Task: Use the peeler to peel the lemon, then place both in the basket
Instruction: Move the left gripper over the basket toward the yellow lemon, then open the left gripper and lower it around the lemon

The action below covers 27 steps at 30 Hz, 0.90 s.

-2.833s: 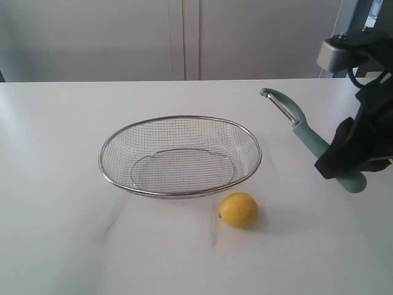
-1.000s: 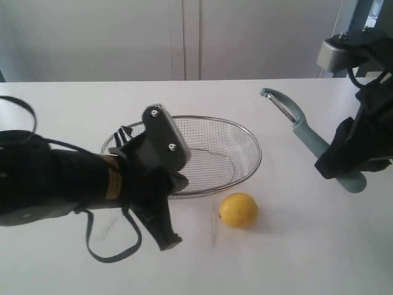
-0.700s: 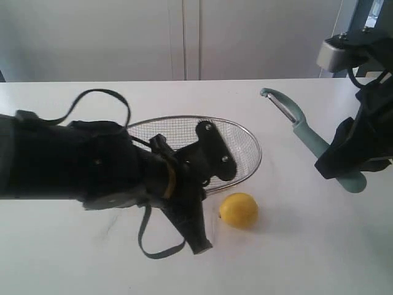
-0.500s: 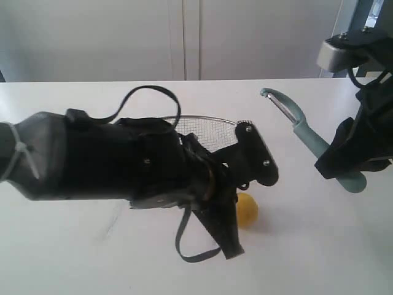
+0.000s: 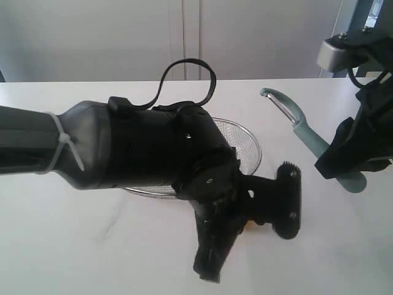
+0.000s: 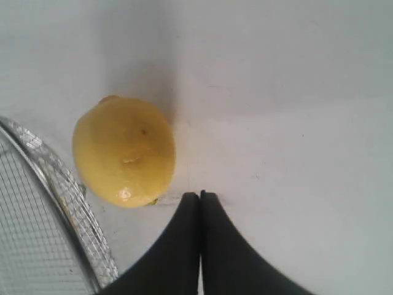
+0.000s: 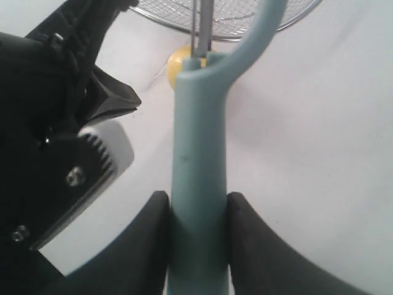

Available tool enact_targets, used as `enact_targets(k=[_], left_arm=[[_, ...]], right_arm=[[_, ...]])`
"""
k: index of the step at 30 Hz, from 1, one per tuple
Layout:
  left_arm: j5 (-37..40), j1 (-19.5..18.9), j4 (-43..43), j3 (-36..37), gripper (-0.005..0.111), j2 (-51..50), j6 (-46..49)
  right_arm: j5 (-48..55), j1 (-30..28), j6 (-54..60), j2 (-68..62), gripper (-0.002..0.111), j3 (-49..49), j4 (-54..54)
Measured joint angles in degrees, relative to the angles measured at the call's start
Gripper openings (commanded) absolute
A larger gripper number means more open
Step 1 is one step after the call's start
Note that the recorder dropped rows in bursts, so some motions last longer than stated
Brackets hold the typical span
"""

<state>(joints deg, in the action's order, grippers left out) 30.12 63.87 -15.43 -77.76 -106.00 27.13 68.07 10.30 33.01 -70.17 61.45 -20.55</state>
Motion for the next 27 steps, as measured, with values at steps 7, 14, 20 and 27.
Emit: enact_targets(k=[7, 14, 20, 27], left_arm=[[0.50, 0.00, 0.24, 0.00, 0.015, 0.00, 19.74], [-0.34, 0.00, 2.96, 0.00, 0.023, 0.00, 14.97], [-3.05, 0.00, 6.65, 0.00, 0.036, 0.00, -12.25], [-3.74, 0.00, 7.11, 0.00, 0.078, 0.00, -30.32]], right_arm=[[0.00, 0.00, 0.00, 0.00, 0.000, 0.00, 0.00], [0.00, 0.00, 0.00, 0.00, 0.000, 0.00, 0.00], [0.00, 0.00, 0.00, 0.00, 0.000, 0.00, 0.00], [0.00, 0.00, 0.00, 0.00, 0.000, 0.00, 0.00]])
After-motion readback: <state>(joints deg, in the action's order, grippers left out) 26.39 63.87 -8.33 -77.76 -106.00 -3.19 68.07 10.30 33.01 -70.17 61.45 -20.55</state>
